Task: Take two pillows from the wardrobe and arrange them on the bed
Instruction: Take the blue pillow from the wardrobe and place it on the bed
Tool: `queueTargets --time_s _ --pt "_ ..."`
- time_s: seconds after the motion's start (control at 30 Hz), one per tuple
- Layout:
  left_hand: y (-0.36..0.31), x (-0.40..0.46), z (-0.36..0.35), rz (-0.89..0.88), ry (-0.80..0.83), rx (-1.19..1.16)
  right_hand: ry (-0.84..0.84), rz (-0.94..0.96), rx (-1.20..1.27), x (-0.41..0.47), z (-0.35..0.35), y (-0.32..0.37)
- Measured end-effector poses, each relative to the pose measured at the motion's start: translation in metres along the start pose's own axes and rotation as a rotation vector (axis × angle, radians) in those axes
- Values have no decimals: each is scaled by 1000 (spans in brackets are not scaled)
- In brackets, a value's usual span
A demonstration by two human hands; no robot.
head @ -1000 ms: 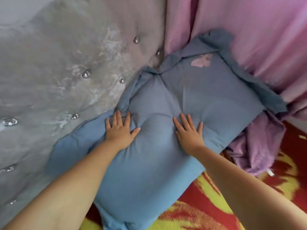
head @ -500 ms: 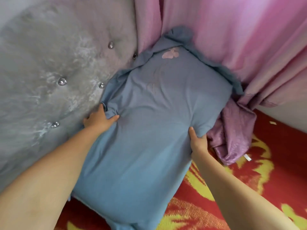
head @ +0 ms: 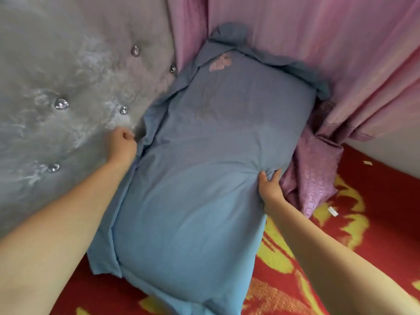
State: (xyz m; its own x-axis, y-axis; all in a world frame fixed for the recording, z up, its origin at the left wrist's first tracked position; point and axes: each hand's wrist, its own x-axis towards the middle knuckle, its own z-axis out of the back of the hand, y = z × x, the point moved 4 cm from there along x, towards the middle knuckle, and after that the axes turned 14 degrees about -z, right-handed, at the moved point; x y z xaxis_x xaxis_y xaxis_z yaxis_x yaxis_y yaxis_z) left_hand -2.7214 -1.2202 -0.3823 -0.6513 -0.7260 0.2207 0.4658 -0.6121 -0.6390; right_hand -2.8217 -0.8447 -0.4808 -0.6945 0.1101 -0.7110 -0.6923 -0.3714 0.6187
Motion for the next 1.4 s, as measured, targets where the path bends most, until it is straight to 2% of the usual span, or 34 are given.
queueTargets --time_s 0.07,0.13,0.27,0.37,0.43,0.5,0.57,0.7,0.73,0.77,0.9,1.07,1.13,1.23,1.4 --pt "-21 20 3 -107 -16 -27 3 -34 31 -5 -16 -12" --pt "-27 13 -11 -108 44 46 -3 -73 1 -5 -27 -27" --pt "27 -74 -31 179 254 321 -21 -70 -143 5 -16 -31" --pt "54 -91 -23 264 218 363 -28 -25 -166 -6 -10 -37" --pt "62 -75 -20 290 300 363 -23 -1 -112 -25 -16 -52" --pt "63 -63 -20 240 471 396 -15 -1 -45 -39 -22 -66" --pt "58 -53 -13 153 550 377 -29 -8 27 -44 -22 -71" --pt "39 -21 14 -28 272 278 -54 37 139 -48 -33 -61" --pt "39 -17 15 -54 220 270 -57 42 135 -47 -39 -62" --pt "40 -19 11 -53 235 291 -50 30 101 -45 -45 -64" --pt "52 -56 -19 12 554 452 19 -89 -56 -31 -50 -64" --pt "40 -57 0 52 700 462 66 -43 -38 -44 -22 -53" --pt "24 -65 13 31 715 452 15 -19 -162 -59 -11 -39" --pt "-21 -82 30 -84 696 421 -133 97 -459 -86 7 4" --pt "-135 -89 65 -353 524 329 -257 574 -763 -148 34 111"
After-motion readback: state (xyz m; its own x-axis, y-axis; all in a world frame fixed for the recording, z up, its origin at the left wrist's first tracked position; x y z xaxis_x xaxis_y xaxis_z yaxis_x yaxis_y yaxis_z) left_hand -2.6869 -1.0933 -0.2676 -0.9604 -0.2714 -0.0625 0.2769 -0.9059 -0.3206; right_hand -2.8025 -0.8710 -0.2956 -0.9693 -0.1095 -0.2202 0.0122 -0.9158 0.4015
